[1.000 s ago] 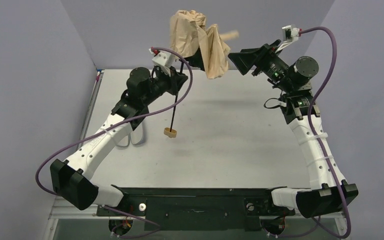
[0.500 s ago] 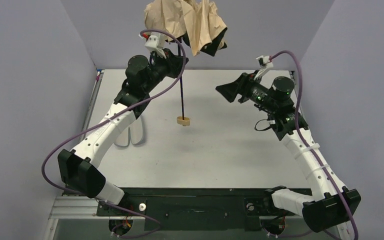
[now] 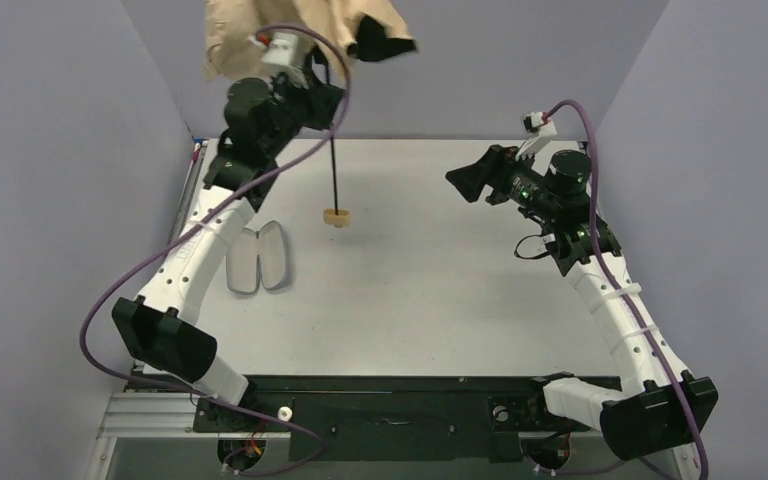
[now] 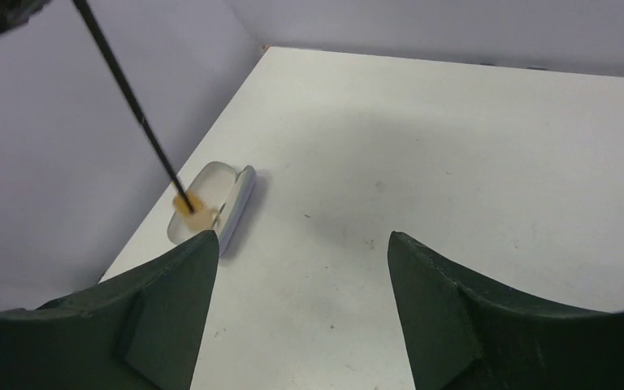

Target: Open the umbrella

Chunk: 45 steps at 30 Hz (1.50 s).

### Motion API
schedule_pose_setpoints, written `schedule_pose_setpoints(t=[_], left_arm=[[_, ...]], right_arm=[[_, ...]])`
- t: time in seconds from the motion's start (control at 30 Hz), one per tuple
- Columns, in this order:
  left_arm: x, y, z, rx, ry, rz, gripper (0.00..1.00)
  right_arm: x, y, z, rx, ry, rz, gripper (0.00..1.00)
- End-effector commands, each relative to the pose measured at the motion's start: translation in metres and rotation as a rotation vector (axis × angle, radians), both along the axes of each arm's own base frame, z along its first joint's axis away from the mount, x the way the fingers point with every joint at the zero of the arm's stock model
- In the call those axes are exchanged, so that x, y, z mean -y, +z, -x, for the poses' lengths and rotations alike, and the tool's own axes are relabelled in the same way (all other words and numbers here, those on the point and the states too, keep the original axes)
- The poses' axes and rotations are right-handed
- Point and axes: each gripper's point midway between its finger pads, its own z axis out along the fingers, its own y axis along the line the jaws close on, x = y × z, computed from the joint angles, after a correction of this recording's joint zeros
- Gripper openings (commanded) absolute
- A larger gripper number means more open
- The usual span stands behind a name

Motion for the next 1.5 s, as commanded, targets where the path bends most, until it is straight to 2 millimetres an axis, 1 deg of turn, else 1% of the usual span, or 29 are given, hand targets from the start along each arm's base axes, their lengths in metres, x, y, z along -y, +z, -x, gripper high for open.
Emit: schedule_pose_setpoints(t=[0.0, 0.03, 0.07, 0.1, 0.13, 0.17, 0.2, 0.23, 0.27, 0.3, 0.33, 0.4, 0.5, 0.57, 0.67, 0.7, 0.83, 0.9, 1.03, 1.07, 1.1, 1.13, 1.17, 1.2, 1.23, 1.27, 1.33, 1.43, 1.47], left_arm=[[0.127, -0.043, 0.085, -0.048, -0.414, -0.248, 0.0], [0.128, -0.049, 0.087, -0.067, -0.432, -0.238, 0.0], [0.123, -0.045, 0.083, -0.08, -0.422, -0.197, 0.0], [0.104, -0.043, 0.068, -0.091, -0.381, -0.169, 0.0], [0.075, -0.033, 0.047, -0.101, -0.31, -0.099, 0.0], [0.06, -0.031, 0.034, -0.108, -0.276, -0.065, 0.0], [0.036, -0.02, 0.02, -0.113, -0.219, 0.003, 0.0], [0.03, -0.02, 0.013, -0.131, -0.201, 0.038, 0.0], [0.028, -0.015, 0.011, -0.115, -0.2, 0.052, 0.0], [0.034, -0.012, 0.014, -0.116, -0.217, 0.071, 0.0], [0.052, -0.011, 0.023, -0.107, -0.258, 0.081, 0.0], [0.066, -0.001, 0.034, -0.076, -0.279, 0.115, 0.0], [0.049, 0.021, 0.022, -0.029, -0.2, 0.203, 0.0], [0.054, 0.035, 0.026, 0.018, -0.205, 0.218, 0.0], [0.065, 0.05, 0.032, 0.06, -0.219, 0.247, 0.0], [0.065, 0.055, 0.033, 0.08, -0.217, 0.263, 0.0], [0.075, 0.061, 0.037, 0.13, -0.191, 0.291, 0.0], [0.077, 0.066, 0.041, 0.161, -0.186, 0.311, 0.0], [0.081, 0.076, 0.048, 0.192, -0.203, 0.344, 0.0], [0.081, 0.078, 0.049, 0.196, -0.204, 0.348, 0.0], [0.082, 0.08, 0.051, 0.2, -0.207, 0.351, 0.0], [0.082, 0.081, 0.052, 0.2, -0.206, 0.356, 0.0], [0.082, 0.082, 0.053, 0.203, -0.208, 0.359, 0.0], [0.082, 0.083, 0.053, 0.206, -0.208, 0.363, 0.0], [0.081, 0.085, 0.054, 0.212, -0.208, 0.366, 0.0], [0.081, 0.086, 0.055, 0.214, -0.208, 0.367, 0.0], [0.08, 0.09, 0.057, 0.224, -0.21, 0.373, 0.0], [0.08, 0.095, 0.059, 0.232, -0.22, 0.383, 0.0], [0.08, 0.096, 0.06, 0.231, -0.225, 0.389, 0.0]], right_arm=[[0.014, 0.013, -0.019, -0.002, -0.054, -0.048, 0.71], [0.016, 0.012, -0.021, -0.008, -0.057, -0.048, 0.71], [0.018, 0.011, -0.022, -0.012, -0.064, -0.049, 0.71], [0.02, 0.01, -0.021, -0.016, -0.067, -0.048, 0.7], [0.021, 0.008, -0.021, -0.022, -0.071, -0.047, 0.7], [0.022, 0.007, -0.019, -0.02, -0.07, -0.046, 0.7], [0.023, 0.008, -0.016, -0.013, -0.069, -0.045, 0.69], [0.023, 0.004, -0.015, -0.02, -0.068, -0.044, 0.69], [0.022, 0.006, -0.013, -0.014, -0.067, -0.052, 0.69], [0.021, 0.003, -0.012, -0.023, -0.061, -0.061, 0.68], [0.02, 0.005, -0.011, -0.013, -0.055, -0.069, 0.68], [0.017, 0.007, -0.01, -0.007, -0.044, -0.076, 0.68], [0.012, 0.015, -0.007, 0.01, -0.032, -0.079, 0.68], [0.001, 0.02, -0.003, 0.024, -0.011, -0.09, 0.68], [-0.025, 0.025, 0.006, 0.014, 0.051, -0.131, 0.7], [-0.036, 0.032, 0.011, 0.014, 0.08, -0.164, 0.71], [-0.071, 0.05, 0.023, 0.031, 0.161, -0.225, 0.74], [-0.086, 0.06, 0.024, 0.057, 0.182, -0.222, 0.74], [-0.11, 0.078, 0.01, 0.057, 0.196, -0.253, 0.74], [-0.116, 0.082, 0.002, 0.047, 0.192, -0.271, 0.74], [-0.125, 0.081, -0.001, 0.044, 0.202, -0.282, 0.74], [-0.129, 0.09, -0.003, 0.053, 0.203, -0.299, 0.74], [-0.138, 0.086, -0.005, 0.044, 0.215, -0.3, 0.74], [-0.143, 0.092, -0.004, 0.051, 0.225, -0.308, 0.74], [-0.152, 0.088, -0.004, 0.041, 0.243, -0.305, 0.74], [-0.159, 0.09, 0.0, 0.049, 0.261, -0.303, 0.74], [-0.169, 0.081, 0.001, 0.051, 0.273, -0.268, 0.74], [-0.18, 0.064, -0.005, 0.025, 0.279, -0.248, 0.73], [-0.183, 0.064, -0.005, 0.031, 0.29, -0.257, 0.71]])
